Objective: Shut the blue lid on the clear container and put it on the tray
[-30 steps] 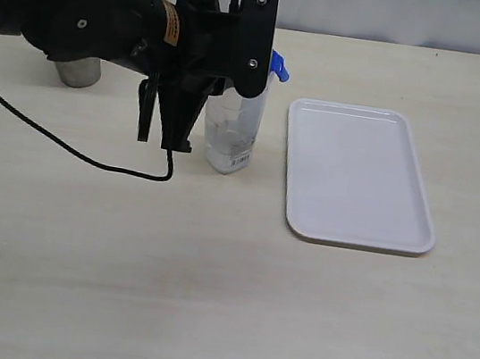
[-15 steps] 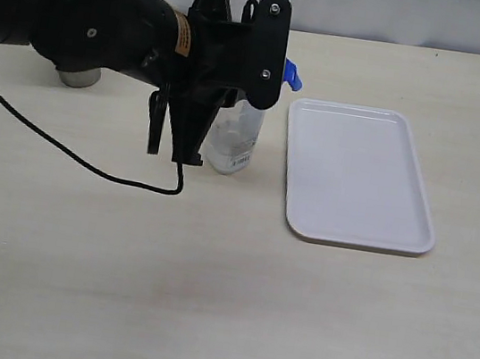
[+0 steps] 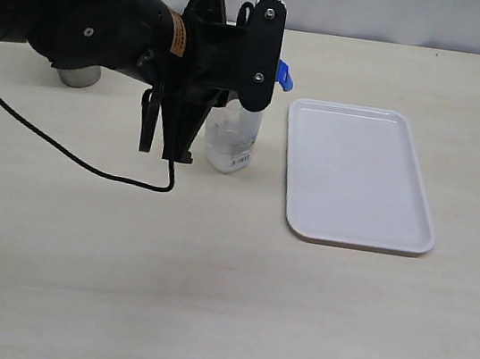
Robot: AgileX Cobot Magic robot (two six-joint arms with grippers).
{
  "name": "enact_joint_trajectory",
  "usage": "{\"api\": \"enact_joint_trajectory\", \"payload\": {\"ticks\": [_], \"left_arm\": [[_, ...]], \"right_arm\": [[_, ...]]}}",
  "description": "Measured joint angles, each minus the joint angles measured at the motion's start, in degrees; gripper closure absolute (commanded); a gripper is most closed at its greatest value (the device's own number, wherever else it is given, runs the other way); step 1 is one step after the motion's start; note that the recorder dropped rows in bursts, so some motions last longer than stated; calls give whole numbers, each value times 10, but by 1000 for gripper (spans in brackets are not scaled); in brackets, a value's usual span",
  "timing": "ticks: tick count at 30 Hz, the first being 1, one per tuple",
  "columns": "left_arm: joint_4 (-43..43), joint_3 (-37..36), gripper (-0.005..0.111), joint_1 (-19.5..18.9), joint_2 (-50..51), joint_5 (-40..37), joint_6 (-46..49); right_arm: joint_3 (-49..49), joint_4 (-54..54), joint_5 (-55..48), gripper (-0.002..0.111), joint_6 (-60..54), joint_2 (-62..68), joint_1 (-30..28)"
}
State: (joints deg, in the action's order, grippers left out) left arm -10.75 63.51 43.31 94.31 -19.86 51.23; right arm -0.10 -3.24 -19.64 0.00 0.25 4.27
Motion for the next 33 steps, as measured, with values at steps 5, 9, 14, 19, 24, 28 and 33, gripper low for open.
{"api": "enact_joint_trajectory", "payload": {"ticks": [5, 9, 14, 19, 24, 28, 33], "left_arm": [[-17, 0, 107, 0, 0, 0, -2], [-21, 0, 107, 0, 0, 8, -10], [-21, 0, 107, 0, 0, 16, -15], [-21, 0, 107, -4, 0, 18, -15], [-21, 0, 107, -13, 0, 16, -18], [-21, 0, 107, -13, 0, 16, -18], [-21, 0, 107, -13, 0, 16, -18]], "right_arm": [[0, 0, 0, 104, 0, 0, 0], [0, 0, 0, 104, 0, 0, 0], [0, 0, 0, 104, 0, 0, 0], [0, 0, 0, 104, 0, 0, 0], [0, 0, 0, 104, 0, 0, 0], [0, 0, 0, 104, 0, 0, 0], [0, 0, 0, 104, 0, 0, 0]]}}
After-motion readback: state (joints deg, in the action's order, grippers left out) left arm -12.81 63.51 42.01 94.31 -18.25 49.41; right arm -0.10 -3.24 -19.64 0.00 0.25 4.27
